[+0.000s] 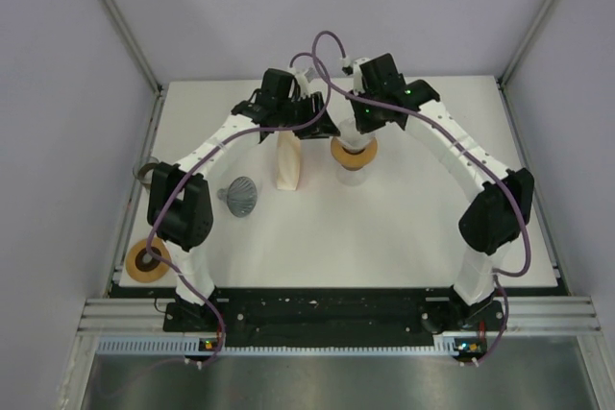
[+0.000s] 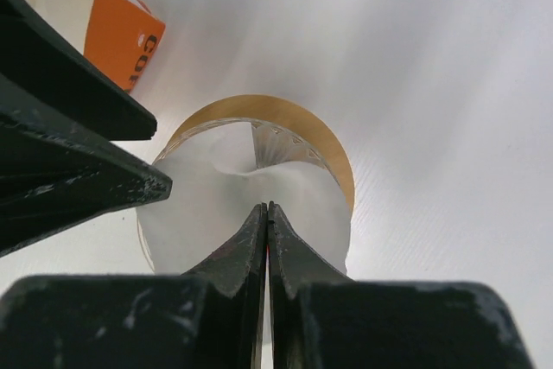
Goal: Place the coffee filter in the dripper
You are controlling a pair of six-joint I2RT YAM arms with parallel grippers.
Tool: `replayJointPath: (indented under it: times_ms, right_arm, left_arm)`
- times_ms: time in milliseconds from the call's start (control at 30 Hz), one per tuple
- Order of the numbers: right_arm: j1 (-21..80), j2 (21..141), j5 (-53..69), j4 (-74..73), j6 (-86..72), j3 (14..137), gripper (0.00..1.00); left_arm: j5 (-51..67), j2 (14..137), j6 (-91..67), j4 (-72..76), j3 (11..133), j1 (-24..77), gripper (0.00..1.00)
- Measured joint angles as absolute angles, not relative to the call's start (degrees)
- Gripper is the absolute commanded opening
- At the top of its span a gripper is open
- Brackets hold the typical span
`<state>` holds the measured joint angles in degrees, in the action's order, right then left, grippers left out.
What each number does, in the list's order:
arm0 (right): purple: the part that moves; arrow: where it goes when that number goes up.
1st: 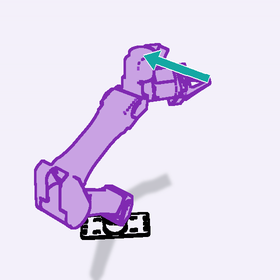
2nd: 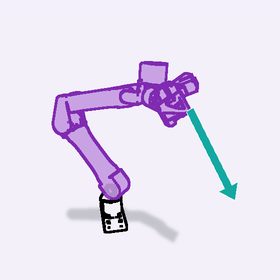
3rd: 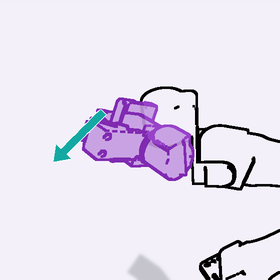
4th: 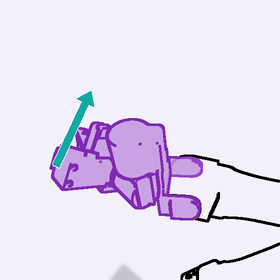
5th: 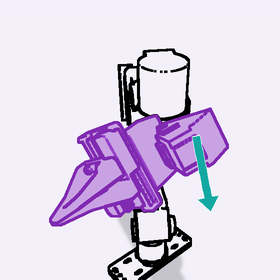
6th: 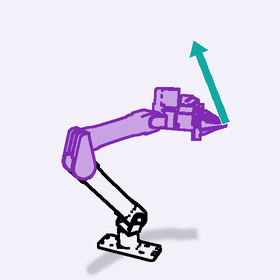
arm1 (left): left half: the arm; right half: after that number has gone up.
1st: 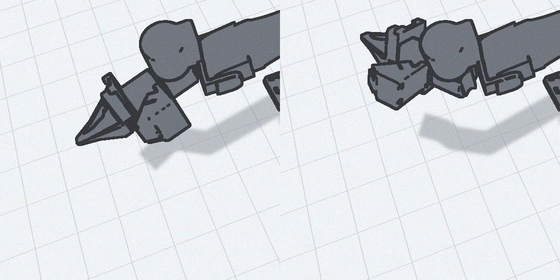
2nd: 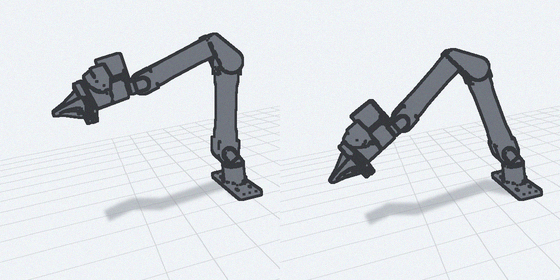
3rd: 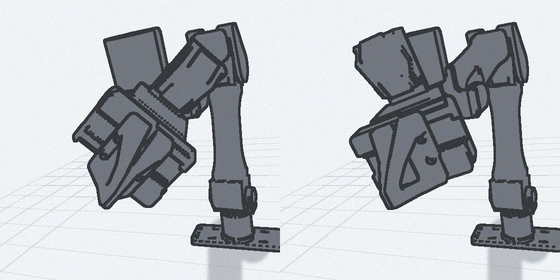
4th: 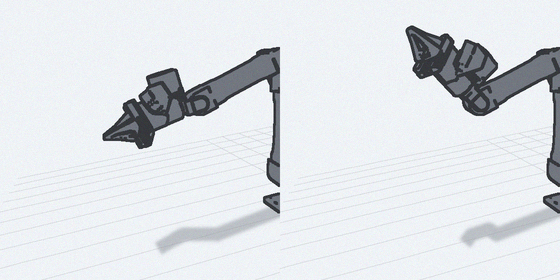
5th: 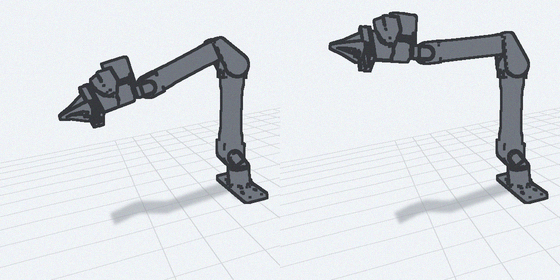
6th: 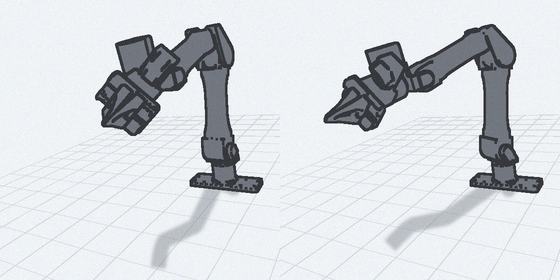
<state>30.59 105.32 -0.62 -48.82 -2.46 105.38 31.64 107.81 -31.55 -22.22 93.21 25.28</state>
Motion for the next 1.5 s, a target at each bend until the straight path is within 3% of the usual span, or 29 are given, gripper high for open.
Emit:
replayJointPath:
  times_ms: [400,833,1133,1333,1500]
  right_arm:
    - [30.6,99.4,-2.5,-47.8,-2.1,104.6,0.00]
    - [30.6,94.3,-2.4,-46.9,-2.1,101.9,0.02]
    - [30.6,88.3,-2.5,-43.8,-2.1,97.1,0.46]
    - [30.6,84.4,-1.9,-41.4,-1.1,94.7,0.63]
    - [30.6,80.6,-1.7,-40.5,0.0,90.6,0.74]
  left_arm:
    - [31.0,107.8,-29.2,-23.7,93.7,25.3,0.67]
    - [29.1,105.1,-22.4,-27.7,96.3,25.3,0.72]
    - [24.9,98.5,-14.4,-31.1,96.3,25.3,0.80]
    - [25.2,95.1,-9.1,-35.3,97.2,23.0,0.81]
    - [25.2,93.4,-0.8,-43.9,100.7,14.3,0.81]
